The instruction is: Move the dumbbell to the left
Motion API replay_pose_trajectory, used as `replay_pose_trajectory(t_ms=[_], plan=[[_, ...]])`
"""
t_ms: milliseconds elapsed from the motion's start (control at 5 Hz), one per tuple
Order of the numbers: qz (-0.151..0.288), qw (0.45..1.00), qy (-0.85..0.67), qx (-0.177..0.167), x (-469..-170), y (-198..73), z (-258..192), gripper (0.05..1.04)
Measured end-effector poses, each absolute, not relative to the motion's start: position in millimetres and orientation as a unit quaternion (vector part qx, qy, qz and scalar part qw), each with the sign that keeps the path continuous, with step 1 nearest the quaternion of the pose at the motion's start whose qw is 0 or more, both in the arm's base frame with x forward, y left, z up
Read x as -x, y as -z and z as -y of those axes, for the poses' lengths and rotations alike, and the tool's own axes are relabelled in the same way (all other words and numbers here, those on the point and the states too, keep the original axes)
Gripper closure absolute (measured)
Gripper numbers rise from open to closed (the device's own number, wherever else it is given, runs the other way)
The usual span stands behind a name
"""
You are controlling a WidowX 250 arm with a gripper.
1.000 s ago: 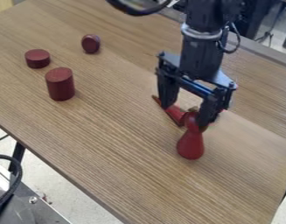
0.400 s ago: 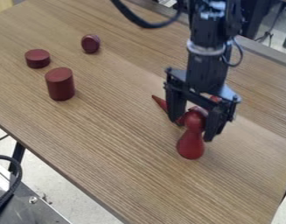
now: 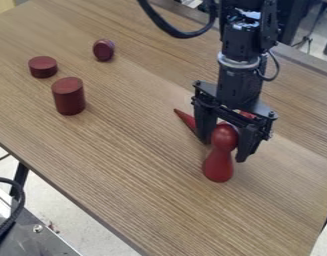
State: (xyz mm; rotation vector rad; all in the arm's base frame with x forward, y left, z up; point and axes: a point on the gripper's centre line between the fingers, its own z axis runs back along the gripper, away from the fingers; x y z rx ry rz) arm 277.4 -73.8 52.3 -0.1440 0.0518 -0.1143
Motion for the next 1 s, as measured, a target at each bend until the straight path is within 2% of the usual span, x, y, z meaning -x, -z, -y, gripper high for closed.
replay_pose_trajectory(t_ms=[200, 400, 600, 800, 1000], plan=[[-0.026, 0.996, 0.051, 0.073, -277.9, -51.9, 71.5, 0.42], [-0.025, 0.996, 0.046, 0.073, -278.7, -51.9, 69.3, 0.502], [-0.03, 0.996, 0.039, 0.073, -278.0, -52.0, 66.5, 0.502], [-0.005, 0.996, 0.03, 0.078, -280.2, -65.5, 60.0, 0.502], [0.058, 0.996, 0.002, 0.069, -286.5, -99.4, 43.7, 0.502]])
